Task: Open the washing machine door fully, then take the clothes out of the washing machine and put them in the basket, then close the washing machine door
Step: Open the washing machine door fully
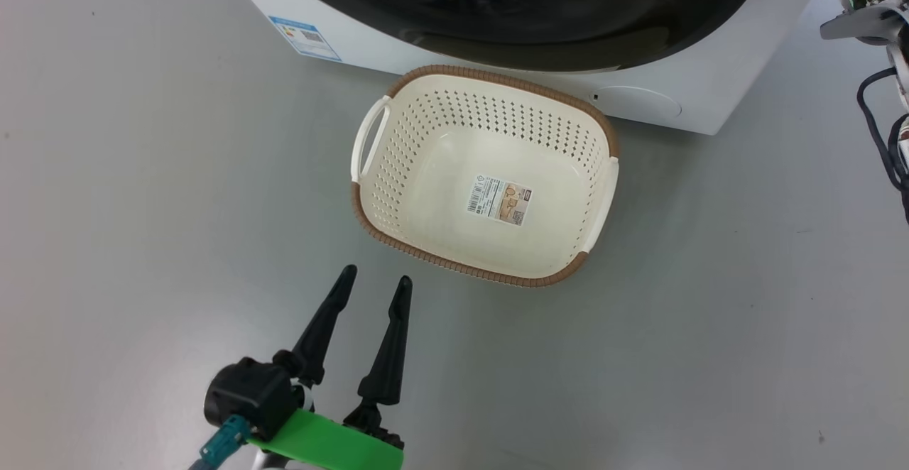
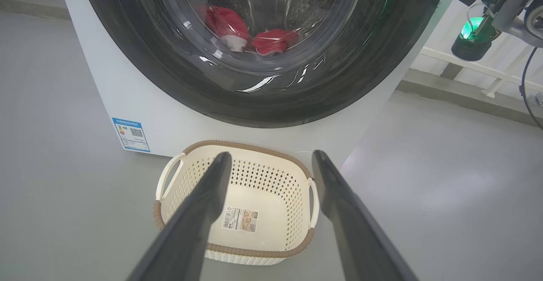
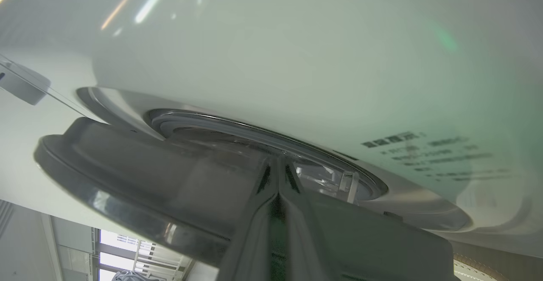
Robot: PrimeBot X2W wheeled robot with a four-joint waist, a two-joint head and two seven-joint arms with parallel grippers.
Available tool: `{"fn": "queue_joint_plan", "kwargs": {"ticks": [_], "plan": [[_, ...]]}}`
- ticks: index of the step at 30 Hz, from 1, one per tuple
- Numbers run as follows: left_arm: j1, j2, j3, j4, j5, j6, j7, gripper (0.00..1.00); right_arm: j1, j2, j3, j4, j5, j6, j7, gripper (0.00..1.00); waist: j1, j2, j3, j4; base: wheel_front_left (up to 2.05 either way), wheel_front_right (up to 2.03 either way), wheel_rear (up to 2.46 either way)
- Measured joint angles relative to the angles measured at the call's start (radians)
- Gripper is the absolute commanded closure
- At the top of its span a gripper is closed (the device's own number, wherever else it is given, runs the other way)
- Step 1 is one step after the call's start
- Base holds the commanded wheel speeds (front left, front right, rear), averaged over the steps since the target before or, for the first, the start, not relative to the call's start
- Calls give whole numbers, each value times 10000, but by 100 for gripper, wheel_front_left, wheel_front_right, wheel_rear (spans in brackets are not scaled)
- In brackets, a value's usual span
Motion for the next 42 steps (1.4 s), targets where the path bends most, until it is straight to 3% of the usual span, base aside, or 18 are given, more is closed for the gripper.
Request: {"fn": "queue_joint_plan", "kwargs": {"ticks": [13, 42], "plan": [[-29, -2, -21, 82, -10, 8, 0, 0, -41, -90, 98, 282, 550, -4, 1453, 100, 0, 0, -272, 18, 0, 0, 0], [302, 6, 268, 182, 364, -17, 0, 0, 2148, 746, 426, -897, 1026, -2, 3699, 100, -1, 0, -1327, -632, 0, 0, 0]]}}
